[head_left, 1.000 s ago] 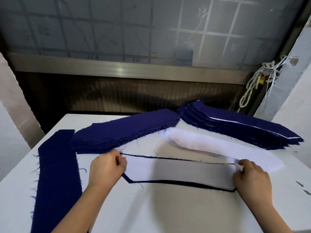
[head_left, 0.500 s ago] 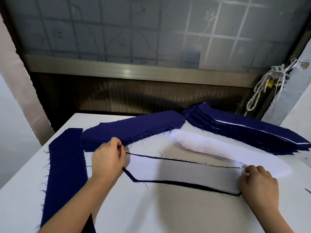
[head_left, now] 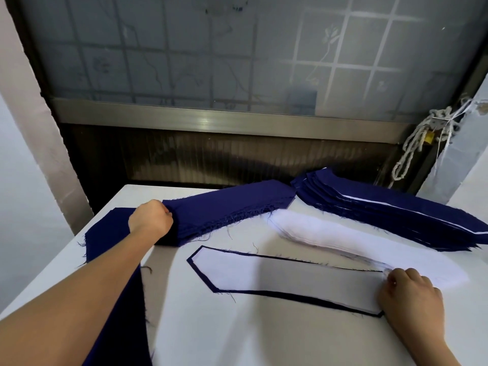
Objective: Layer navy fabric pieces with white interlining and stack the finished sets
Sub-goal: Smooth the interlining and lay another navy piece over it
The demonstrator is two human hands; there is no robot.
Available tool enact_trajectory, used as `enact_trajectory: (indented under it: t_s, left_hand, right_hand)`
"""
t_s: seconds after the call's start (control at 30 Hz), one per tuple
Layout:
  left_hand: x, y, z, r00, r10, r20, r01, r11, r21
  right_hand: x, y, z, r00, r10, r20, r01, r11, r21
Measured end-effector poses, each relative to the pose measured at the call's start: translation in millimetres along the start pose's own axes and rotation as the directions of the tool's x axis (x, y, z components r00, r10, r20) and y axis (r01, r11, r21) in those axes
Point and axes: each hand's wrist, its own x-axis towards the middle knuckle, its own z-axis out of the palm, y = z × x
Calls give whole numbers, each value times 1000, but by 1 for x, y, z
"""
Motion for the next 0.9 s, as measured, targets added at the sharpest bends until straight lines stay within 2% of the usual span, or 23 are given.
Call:
enact_trajectory:
  t_s: [0.17,0.33,0.47,0.57,0.63,0.8,0.9]
  left_hand:
    - [-5,1,3,982,154,-110,-140,982,127]
    - [-8,-3,11,964,185,-193,-204,975,-85]
    - [-5,-1,12,969,205,-142,-236,934,-268]
    - [-2,1,14,972,229,-54,-234,915,-329]
    - [-1,2,13,971,236,-34,-235,917,-322]
    - [0,1,9,936,278,-217,-299,951,-72]
    - [-4,-1,11,932,269,-242,-301,947,-109]
  right_hand:
    - [0,-2,-1,999,-1,32,0,1000,5]
    - [-1,-1,-3,999,15,47,-15,1000,6]
    - [-1,-1,-4,998,23,65,-23,1000,11]
    - [0,-1,-6,997,27,66,-29,999,22]
    - [-1,-2,-6,998,28,63,-29,999,27]
    - [-1,-1,-7,998,23,61,-25,999,33]
    - [0,-2,-6,999,15,47,-17,999,37]
